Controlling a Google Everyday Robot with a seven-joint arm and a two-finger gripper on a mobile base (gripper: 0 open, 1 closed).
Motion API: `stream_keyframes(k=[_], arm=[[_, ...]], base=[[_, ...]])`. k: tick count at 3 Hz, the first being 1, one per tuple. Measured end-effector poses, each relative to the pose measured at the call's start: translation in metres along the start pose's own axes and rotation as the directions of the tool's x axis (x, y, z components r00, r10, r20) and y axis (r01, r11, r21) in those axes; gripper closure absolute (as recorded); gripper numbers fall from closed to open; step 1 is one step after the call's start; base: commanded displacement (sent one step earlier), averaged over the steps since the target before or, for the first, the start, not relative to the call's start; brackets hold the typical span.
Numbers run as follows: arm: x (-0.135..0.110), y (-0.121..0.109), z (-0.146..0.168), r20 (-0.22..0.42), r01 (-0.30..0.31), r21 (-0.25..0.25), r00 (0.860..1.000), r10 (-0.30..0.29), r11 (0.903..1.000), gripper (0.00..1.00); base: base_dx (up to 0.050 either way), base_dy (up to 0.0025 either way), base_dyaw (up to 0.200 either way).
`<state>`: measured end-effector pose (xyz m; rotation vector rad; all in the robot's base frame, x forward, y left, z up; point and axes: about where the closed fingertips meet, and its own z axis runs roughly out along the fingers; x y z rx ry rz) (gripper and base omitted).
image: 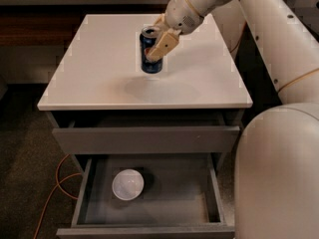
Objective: Pick pepsi can from middle drawer and place on counter
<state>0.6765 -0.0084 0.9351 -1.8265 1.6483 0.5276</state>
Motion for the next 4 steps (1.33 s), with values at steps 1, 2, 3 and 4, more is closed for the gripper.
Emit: stream_keyframes(k=[1, 2, 3, 4], arm=[[0.008, -0.005, 0.006, 0.009, -0.055, -0.034, 0.998, 0.055, 0.9979, 0.27], [0.018, -0.010, 0.015, 0.017, -0.106, -0.060, 0.994, 0.107, 0.9926, 0.04], [0.033, -0.022, 0.024, 0.019, -0.141, -0.042, 0.990, 0.142, 0.9891, 0.00], [0.032, -0.023, 0.026, 0.022, -0.141, -0.039, 0.990, 0.142, 0.9892, 0.00]], base=[[0.000, 0.00000, 0.000], [0.000, 0.00000, 0.000], [0.000, 0.00000, 0.000], [0.000, 0.00000, 0.000]])
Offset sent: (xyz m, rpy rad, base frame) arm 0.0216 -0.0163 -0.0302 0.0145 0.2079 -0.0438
